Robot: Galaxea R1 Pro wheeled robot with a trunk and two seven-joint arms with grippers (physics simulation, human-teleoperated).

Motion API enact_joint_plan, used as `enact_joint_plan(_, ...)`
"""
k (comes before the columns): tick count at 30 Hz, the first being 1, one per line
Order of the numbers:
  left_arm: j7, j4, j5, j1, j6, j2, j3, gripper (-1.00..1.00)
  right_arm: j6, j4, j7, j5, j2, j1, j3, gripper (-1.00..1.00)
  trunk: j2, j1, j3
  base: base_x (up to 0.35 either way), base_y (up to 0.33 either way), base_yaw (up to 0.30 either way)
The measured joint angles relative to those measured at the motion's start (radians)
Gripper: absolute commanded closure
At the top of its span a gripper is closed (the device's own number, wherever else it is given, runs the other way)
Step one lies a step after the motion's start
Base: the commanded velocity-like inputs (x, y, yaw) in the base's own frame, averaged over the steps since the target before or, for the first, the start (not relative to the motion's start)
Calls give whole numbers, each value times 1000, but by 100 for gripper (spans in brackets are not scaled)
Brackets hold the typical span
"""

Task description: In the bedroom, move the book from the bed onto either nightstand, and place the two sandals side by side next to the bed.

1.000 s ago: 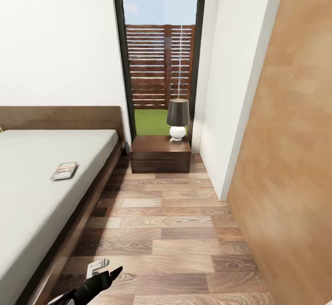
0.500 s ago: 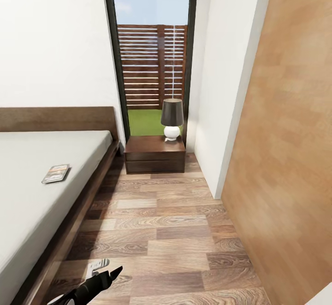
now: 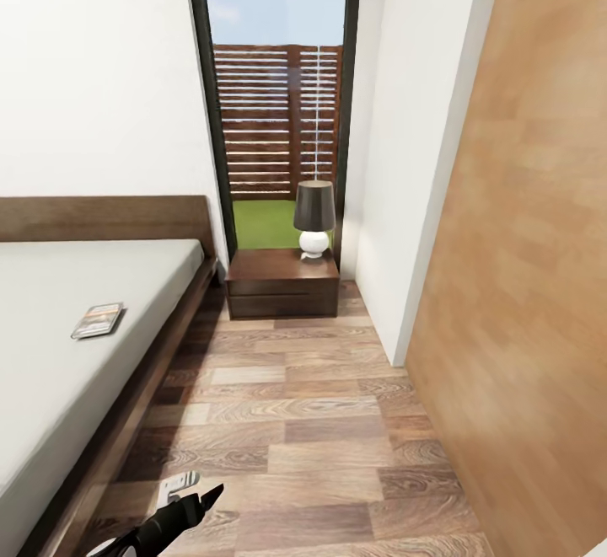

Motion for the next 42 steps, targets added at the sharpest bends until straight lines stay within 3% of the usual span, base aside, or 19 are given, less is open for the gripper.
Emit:
enact_joint_plan(13,1,0,1,0,-2,0,0,-100,0,0,0,0,0,0,0,-100,0,0,0,282,-95,0)
enact_joint_plan(42,1,0,2,2,-3,0,0,-100,0,0,0,0,4,0,0,-100,0,0,0,33,-22,0)
